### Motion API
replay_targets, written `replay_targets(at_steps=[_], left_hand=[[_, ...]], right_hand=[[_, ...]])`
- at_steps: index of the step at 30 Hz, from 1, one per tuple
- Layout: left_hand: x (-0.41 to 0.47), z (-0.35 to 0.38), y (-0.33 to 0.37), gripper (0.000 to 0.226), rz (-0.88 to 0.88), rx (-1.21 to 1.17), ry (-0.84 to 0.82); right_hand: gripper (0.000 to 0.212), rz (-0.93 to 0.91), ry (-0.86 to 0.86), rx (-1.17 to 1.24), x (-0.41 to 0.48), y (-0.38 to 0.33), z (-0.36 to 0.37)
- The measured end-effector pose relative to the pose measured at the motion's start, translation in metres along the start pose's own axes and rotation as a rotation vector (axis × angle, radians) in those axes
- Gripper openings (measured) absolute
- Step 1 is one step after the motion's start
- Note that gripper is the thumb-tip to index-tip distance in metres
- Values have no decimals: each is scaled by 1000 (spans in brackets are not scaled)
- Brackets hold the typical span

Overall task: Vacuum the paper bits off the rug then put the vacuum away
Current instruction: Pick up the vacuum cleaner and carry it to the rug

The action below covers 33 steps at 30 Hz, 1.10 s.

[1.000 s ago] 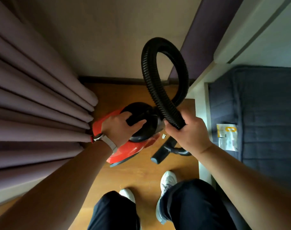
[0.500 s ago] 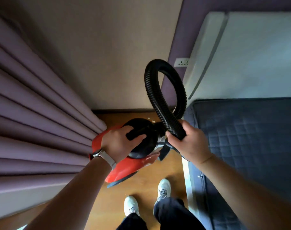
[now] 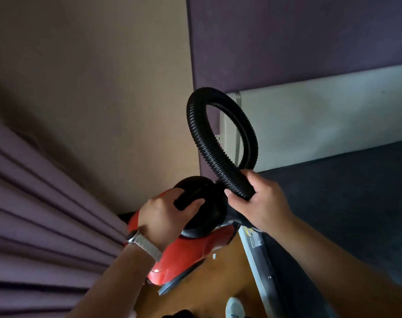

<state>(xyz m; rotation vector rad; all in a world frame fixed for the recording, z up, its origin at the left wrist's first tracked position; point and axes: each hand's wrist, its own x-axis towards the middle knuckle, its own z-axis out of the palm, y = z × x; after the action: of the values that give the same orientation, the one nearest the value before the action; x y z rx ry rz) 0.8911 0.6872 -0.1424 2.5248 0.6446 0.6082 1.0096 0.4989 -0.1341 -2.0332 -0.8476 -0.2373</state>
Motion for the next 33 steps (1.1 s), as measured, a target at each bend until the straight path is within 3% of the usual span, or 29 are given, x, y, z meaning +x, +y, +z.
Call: replay_targets(at_steps=[5,10,13,16,22,33], left_hand=[[6,-4,3,46,52,-139,-127],[7,-11,-2,50,151,-299,-297],[4,-14,-8,38,191,-327,-394],[-1,-16,-14,51,301,-356,-476],[-22,-26,-4,50,494,-341,-604],[-133,-25,60,53,745,-372,-743]], right_hand=[[27,143,14,-62,-17,-21,-13],[28,419,61,-132,-46,-53,-8],[37,443,175,-187,-69,-71,0],[44,457,309,-237,-93,-90,6],[33,558,425,-330,-148,-126,3],[36,744,657,-317,-289,-177,-42]])
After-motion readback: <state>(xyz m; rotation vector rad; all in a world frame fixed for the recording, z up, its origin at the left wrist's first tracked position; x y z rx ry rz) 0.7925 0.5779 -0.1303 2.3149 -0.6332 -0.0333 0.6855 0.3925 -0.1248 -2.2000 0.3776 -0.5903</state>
